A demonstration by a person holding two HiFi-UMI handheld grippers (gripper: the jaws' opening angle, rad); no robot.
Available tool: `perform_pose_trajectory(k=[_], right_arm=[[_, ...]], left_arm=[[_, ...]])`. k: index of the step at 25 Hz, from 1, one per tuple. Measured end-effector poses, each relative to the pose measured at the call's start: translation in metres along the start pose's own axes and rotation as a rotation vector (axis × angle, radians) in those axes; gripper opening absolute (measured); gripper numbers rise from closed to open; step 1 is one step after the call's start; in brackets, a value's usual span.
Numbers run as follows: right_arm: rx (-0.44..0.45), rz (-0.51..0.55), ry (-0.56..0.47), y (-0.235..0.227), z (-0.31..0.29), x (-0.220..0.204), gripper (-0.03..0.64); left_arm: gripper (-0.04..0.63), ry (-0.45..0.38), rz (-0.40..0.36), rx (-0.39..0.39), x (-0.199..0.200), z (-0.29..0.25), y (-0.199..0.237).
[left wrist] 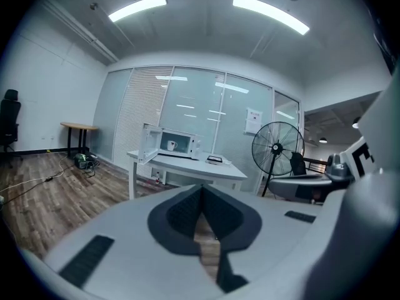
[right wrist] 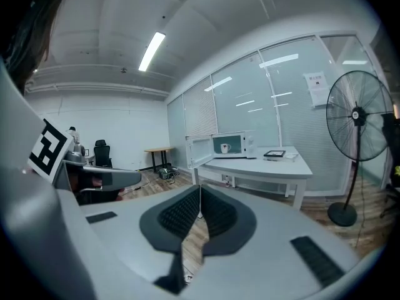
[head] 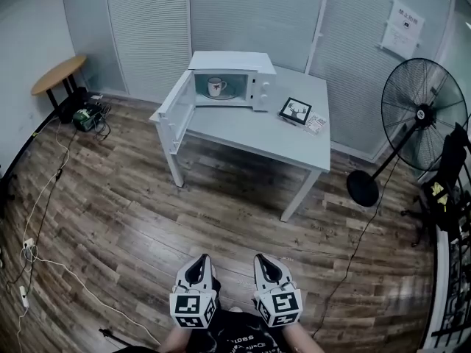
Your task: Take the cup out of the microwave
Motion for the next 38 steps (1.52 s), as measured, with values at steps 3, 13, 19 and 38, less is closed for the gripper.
perform_pose_trajectory(k=[3,13,19,38], right_arm=[[-0.007,0.006,0.008,-0.009,-0.016,0.004,0.006],[-0.037,-0.022,0.034,-0.033,-0.098,0.025,0.005],[-0.045,-0.026,0.026,-0.034,-0.155,0.043,0.006],[-0.099,-0.08,0.038,-0.043,-0.256,0.059,0.005]], left_arm=[[0.006,0.003,0.0,-0.017,0.005,-0.025,0.005],[0.006,0.003,-0.045,-0.071,0.042,-0.118,0.042],[0.006,-0.004,-0.067,-0.088,0.063,-0.158,0.077],[0.006,0.012,-0.064,-0.115,0.092,-0.244,0.144]])
Point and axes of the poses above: the fingertips, and each gripper's own axes: z backward along the fingers, y to its left, x out of its top, the point moved 4 cm from there along z, backward along the fingers, and after that the axes turned 1 degree about -z, right-handed, at the moved point
